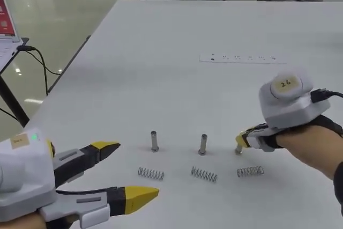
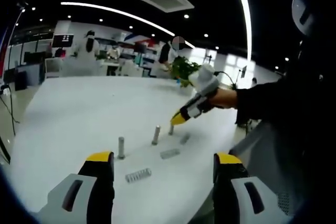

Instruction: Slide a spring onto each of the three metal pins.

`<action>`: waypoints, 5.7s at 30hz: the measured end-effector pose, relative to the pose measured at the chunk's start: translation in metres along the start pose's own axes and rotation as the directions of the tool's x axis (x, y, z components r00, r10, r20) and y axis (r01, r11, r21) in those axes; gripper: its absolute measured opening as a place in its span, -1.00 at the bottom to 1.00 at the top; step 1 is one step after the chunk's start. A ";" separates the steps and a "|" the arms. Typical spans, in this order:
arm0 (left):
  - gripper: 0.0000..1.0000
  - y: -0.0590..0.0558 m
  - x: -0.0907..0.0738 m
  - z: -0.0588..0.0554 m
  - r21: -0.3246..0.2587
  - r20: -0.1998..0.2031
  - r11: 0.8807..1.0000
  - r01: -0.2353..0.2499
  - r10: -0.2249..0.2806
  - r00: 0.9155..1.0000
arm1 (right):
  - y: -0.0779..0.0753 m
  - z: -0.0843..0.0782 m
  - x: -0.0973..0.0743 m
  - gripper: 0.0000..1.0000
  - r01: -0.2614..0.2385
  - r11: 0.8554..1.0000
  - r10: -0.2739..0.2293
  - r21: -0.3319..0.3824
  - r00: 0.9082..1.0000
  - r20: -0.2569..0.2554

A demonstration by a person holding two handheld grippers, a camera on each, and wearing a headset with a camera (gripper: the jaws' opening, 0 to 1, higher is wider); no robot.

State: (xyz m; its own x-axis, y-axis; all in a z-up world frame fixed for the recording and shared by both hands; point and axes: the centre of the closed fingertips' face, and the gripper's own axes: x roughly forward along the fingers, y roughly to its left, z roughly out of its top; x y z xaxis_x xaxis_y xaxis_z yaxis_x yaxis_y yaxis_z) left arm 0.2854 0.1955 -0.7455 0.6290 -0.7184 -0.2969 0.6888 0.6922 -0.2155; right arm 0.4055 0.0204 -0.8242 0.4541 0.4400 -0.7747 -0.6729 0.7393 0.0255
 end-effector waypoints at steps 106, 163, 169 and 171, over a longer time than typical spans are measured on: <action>-0.08 -0.052 0.061 0.020 0.221 -0.188 0.918 0.329 -0.291 0.938 | 0.077 -0.015 -0.074 -0.86 -0.369 0.768 0.275 -0.524 0.928 -0.251; -0.96 -0.072 0.086 0.023 0.339 -0.141 0.884 0.322 -0.291 0.946 | 0.139 0.056 -0.114 -0.83 -0.323 0.707 0.400 -0.629 0.916 -0.022; -0.96 -0.073 0.085 0.023 0.335 -0.132 0.884 0.326 -0.298 0.945 | 0.138 0.052 -0.110 -0.74 -0.332 0.731 0.408 -0.597 0.913 -0.008; -0.96 -0.073 0.085 0.022 0.339 -0.136 0.883 0.326 -0.297 0.945 | 0.139 0.049 -0.110 -0.70 -0.345 0.731 0.414 -0.589 0.910 -0.018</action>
State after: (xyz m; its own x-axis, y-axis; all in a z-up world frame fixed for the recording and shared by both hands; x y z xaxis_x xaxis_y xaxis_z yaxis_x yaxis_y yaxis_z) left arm 0.2969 0.0821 -0.7346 0.3413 -0.8750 -0.3433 0.9350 0.3536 0.0282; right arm 0.2909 0.1002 -0.7043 0.1235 0.6973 -0.7060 -0.9923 0.0887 -0.0861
